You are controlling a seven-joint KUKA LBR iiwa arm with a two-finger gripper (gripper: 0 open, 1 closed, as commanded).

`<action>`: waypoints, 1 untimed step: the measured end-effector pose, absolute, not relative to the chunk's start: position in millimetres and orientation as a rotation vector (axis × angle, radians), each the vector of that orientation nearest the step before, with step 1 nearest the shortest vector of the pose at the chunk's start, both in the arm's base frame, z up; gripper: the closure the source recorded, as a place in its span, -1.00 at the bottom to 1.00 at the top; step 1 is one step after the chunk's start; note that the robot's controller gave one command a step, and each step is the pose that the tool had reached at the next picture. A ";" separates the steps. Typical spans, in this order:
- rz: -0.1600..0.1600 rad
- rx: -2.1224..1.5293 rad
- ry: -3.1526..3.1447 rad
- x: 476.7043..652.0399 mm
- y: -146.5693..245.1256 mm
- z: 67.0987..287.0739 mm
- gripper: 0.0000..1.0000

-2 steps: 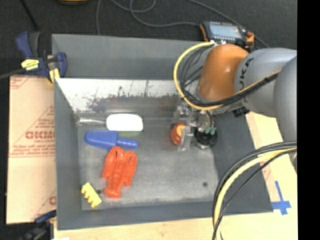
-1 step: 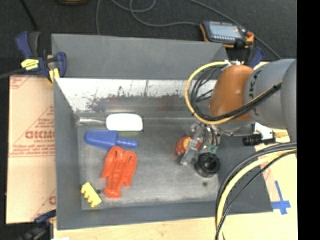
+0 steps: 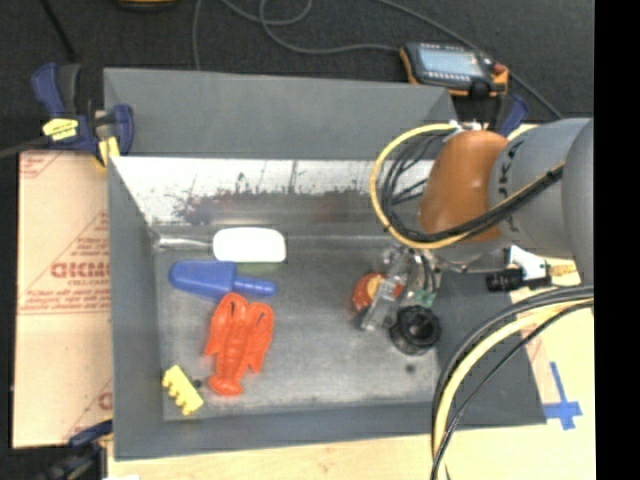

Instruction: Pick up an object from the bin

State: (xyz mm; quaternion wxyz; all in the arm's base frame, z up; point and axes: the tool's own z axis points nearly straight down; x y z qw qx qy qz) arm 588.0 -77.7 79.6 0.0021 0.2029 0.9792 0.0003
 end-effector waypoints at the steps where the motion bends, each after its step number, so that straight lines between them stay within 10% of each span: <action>1: 0.000 0.655 3.080 574.5 -82.6 130.9 1.00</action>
Offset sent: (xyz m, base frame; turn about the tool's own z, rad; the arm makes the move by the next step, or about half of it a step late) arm -0.0509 -0.0783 -0.0096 0.0029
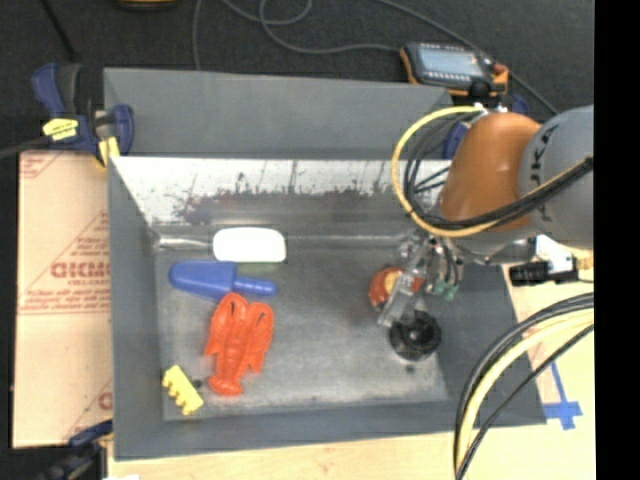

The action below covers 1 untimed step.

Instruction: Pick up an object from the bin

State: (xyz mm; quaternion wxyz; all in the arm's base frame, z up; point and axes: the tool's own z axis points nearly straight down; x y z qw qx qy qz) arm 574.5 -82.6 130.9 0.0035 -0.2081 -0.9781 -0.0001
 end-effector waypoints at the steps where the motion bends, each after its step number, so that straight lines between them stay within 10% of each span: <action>1: 0.002 -0.645 -3.088 556.8 -125.9 113.4 1.00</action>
Offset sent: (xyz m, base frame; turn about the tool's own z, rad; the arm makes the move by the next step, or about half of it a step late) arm 0.0245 0.0119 0.1556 0.0007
